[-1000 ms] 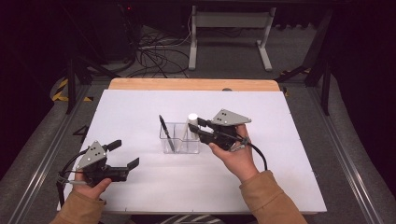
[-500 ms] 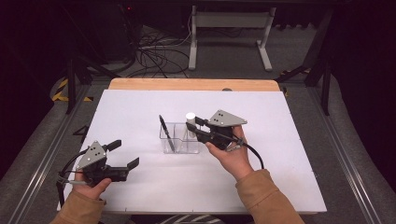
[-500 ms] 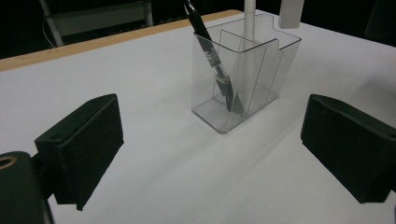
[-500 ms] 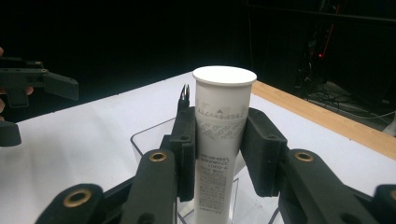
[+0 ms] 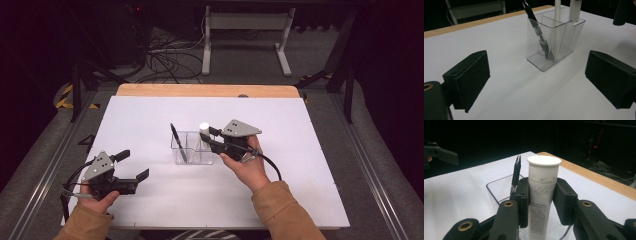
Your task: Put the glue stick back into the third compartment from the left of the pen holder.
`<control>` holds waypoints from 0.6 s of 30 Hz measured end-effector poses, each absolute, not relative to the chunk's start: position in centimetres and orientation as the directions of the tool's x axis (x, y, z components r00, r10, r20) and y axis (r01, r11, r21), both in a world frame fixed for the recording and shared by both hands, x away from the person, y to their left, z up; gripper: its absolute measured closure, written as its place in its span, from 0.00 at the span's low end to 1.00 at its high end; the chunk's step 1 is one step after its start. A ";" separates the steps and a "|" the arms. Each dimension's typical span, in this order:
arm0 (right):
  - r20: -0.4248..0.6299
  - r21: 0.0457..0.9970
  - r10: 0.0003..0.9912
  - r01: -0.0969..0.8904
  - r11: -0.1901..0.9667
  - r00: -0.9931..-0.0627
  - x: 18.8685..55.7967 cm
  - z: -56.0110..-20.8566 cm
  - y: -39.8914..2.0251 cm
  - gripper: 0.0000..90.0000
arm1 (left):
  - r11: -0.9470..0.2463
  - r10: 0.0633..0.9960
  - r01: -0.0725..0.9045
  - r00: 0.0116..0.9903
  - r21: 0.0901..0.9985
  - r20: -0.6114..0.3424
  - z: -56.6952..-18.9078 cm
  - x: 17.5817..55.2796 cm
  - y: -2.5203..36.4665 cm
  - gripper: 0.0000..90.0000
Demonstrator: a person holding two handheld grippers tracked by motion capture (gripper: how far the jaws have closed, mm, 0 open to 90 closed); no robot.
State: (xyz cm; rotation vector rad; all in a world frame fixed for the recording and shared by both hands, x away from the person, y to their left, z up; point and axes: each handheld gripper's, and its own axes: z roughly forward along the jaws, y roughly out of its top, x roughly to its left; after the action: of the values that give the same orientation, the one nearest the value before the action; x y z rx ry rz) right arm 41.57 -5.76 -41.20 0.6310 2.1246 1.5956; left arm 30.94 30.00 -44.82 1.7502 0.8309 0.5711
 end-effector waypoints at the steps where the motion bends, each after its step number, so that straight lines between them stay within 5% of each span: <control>1: -0.050 0.963 0.576 0.114 0.245 -0.816 41.6 -41.3 -5.7 0.75 | -0.192 0.765 0.257 0.643 0.947 -0.019 -44.8 30.9 30.0 0.07; 18: -0.023 0.948 0.583 0.167 0.270 -0.812 41.9 -42.9 -5.7 0.75 | -0.196 0.764 0.261 0.645 0.945 -0.019 -44.8 31.0 30.0 0.07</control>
State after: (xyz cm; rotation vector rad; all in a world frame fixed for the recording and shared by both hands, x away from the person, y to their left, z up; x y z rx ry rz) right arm 41.92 -5.73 -42.88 0.6809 2.1788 1.5569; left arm 30.98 29.97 -44.84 1.7571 0.8309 0.5672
